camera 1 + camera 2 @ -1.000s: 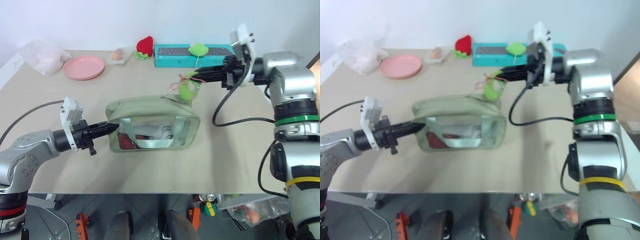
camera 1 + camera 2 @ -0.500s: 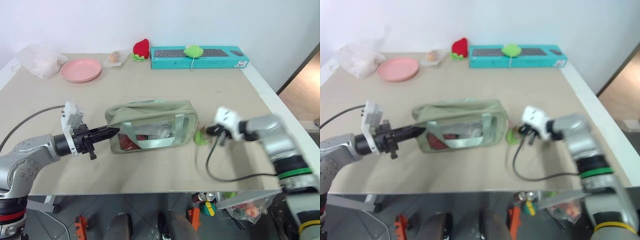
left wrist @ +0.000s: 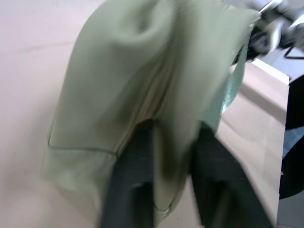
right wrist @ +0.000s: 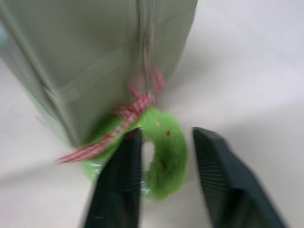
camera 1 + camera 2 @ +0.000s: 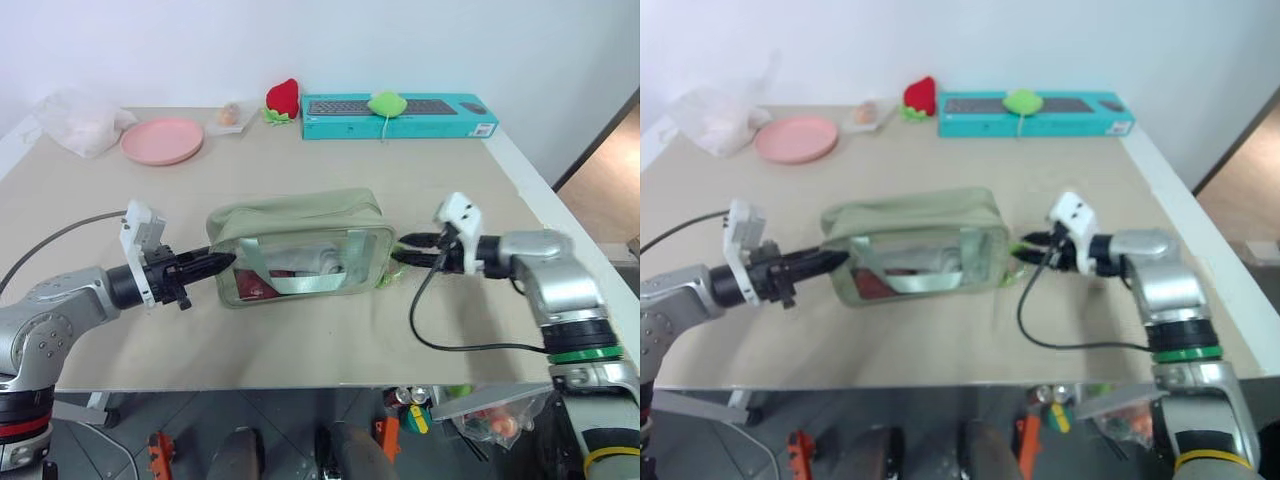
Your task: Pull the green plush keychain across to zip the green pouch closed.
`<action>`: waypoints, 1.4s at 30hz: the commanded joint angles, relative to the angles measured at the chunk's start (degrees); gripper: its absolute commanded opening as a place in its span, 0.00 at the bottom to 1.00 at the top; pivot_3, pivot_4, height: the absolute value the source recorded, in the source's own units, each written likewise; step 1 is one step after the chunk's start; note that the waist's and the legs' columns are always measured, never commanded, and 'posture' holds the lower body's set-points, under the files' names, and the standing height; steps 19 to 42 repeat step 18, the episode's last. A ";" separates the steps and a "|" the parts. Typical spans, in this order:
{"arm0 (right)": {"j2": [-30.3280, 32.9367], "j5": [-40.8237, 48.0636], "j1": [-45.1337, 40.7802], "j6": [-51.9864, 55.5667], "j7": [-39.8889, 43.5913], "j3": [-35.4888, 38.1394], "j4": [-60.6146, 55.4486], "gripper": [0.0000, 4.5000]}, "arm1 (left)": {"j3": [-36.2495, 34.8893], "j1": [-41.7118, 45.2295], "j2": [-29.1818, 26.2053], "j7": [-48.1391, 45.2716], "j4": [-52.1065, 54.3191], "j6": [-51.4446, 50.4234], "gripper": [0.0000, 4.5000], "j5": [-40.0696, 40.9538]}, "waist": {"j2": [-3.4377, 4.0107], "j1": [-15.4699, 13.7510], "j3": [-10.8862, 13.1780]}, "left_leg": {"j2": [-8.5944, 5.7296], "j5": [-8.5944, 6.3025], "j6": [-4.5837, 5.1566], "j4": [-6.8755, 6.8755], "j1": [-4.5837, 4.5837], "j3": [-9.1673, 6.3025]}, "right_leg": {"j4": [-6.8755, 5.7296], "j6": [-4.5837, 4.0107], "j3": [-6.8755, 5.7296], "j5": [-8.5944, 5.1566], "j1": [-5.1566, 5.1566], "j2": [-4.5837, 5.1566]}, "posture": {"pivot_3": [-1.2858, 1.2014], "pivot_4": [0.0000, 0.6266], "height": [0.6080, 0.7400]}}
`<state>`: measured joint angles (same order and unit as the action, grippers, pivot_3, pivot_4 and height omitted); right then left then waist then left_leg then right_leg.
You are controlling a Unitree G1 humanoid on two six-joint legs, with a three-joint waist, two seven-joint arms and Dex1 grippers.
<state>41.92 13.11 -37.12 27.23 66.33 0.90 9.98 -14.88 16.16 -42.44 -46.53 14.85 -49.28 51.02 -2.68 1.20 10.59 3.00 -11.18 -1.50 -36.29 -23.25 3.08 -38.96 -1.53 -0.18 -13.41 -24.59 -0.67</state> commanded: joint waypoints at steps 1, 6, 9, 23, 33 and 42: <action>3.86 7.41 -1.21 5.72 2.22 6.38 -4.89 0.73 | -2.19 1.64 -0.31 -0.69 1.74 -1.95 0.53 4.53 | 0.00 -0.01 0.00 | -0.01 -0.02 -0.01 0.00 -0.06 -0.01 | 0.00 0.01 0.00 -0.03 -0.07 0.01 | 0.52 0.24 1.00; 7.81 17.19 0.36 13.95 3.54 13.06 -10.68 1.00 | -6.12 3.46 -0.29 3.50 2.41 -1.55 0.90 6.61 | 0.00 0.01 0.02 | -0.04 -0.03 -0.01 0.00 -0.28 0.01 | -0.01 0.04 0.01 -0.05 -0.30 0.04 | 0.52 0.24 1.00; 8.43 20.31 1.82 16.07 2.11 15.93 -12.84 1.00 | -12.07 1.88 -2.63 2.94 1.00 -5.76 1.00 12.69 | -0.01 0.22 0.02 | -0.04 -0.03 -0.02 0.00 -0.23 0.02 | -0.01 0.04 0.02 -0.04 -0.29 -0.01 | 0.52 0.24 1.00; 8.55 26.04 9.85 19.99 -1.96 20.80 -14.29 1.00 | -23.70 -8.99 -5.40 2.59 -1.24 -3.70 1.00 11.70 | -0.01 0.15 0.04 | 0.02 -0.05 -0.04 0.07 -0.19 0.02 | -0.02 -0.01 0.01 -0.08 -0.32 -0.01 | 0.52 0.24 1.00; 8.55 26.04 9.85 19.99 -1.96 20.80 -14.29 1.00 | -23.70 -8.99 -5.40 2.59 -1.24 -3.70 1.00 11.70 | -0.01 0.15 0.04 | 0.02 -0.05 -0.04 0.07 -0.19 0.02 | -0.02 -0.01 0.01 -0.08 -0.32 -0.01 | 0.52 0.24 1.00; 8.55 26.04 9.85 19.99 -1.96 20.80 -14.29 1.00 | -23.70 -8.99 -5.40 2.59 -1.24 -3.70 1.00 11.70 | -0.01 0.15 0.04 | 0.02 -0.05 -0.04 0.07 -0.19 0.02 | -0.02 -0.01 0.01 -0.08 -0.32 -0.01 | 0.52 0.24 1.00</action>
